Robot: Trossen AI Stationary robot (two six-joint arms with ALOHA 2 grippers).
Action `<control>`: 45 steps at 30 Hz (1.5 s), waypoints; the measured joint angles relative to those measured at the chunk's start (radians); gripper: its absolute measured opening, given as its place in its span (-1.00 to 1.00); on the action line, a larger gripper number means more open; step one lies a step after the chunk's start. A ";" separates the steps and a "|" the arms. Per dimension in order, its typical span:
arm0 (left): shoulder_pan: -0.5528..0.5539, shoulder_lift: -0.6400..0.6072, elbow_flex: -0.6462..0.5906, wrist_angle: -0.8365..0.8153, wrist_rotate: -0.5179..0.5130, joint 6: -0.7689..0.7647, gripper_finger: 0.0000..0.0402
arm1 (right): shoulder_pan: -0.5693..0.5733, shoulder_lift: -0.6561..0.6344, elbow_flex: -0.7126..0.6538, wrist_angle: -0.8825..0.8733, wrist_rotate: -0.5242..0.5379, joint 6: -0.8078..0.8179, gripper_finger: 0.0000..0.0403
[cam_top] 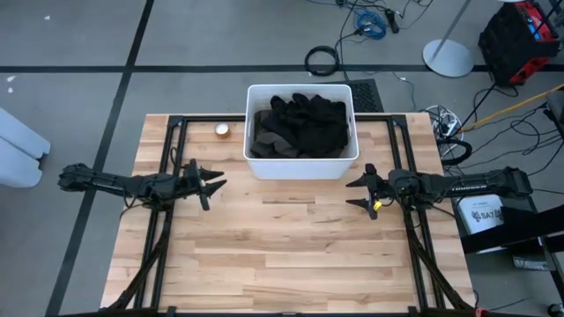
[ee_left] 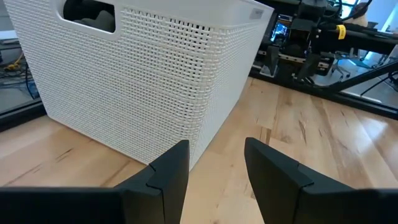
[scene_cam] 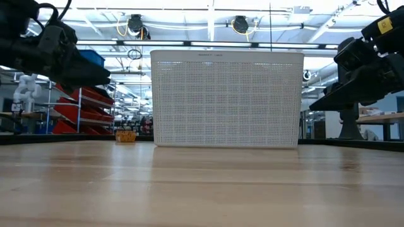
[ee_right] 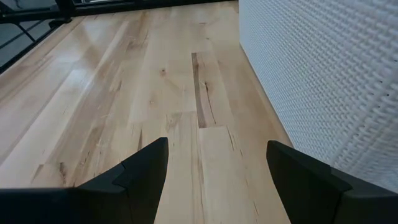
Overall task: Fold laundry
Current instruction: Return to Home Position
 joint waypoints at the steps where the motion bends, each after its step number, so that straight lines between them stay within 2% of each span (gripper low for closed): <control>1: 0.000 0.000 0.000 0.000 0.000 0.000 -0.18 | 0.000 0.000 0.000 0.000 0.000 0.000 0.29; 9: 0.000 0.000 0.000 0.000 0.000 0.000 -0.18 | 0.029 -0.032 0.000 -0.005 -0.005 0.000 0.29; 16: 0.000 0.000 0.000 -0.001 0.000 -0.001 -0.18 | 0.061 -0.192 0.000 -0.006 -0.002 0.000 0.29; 23: 0.000 0.000 0.000 -0.001 0.000 -0.001 -0.18 | 0.088 -0.246 0.000 -0.007 -0.002 0.000 0.29; 30: 0.000 0.000 0.000 -0.001 0.000 -0.001 -0.18 | 0.130 -0.367 0.001 -0.005 -0.002 0.000 0.29; 45: 0.000 0.000 0.000 -0.001 0.000 -0.001 -0.18 | 0.146 -0.379 0.000 -0.008 -0.003 0.000 0.29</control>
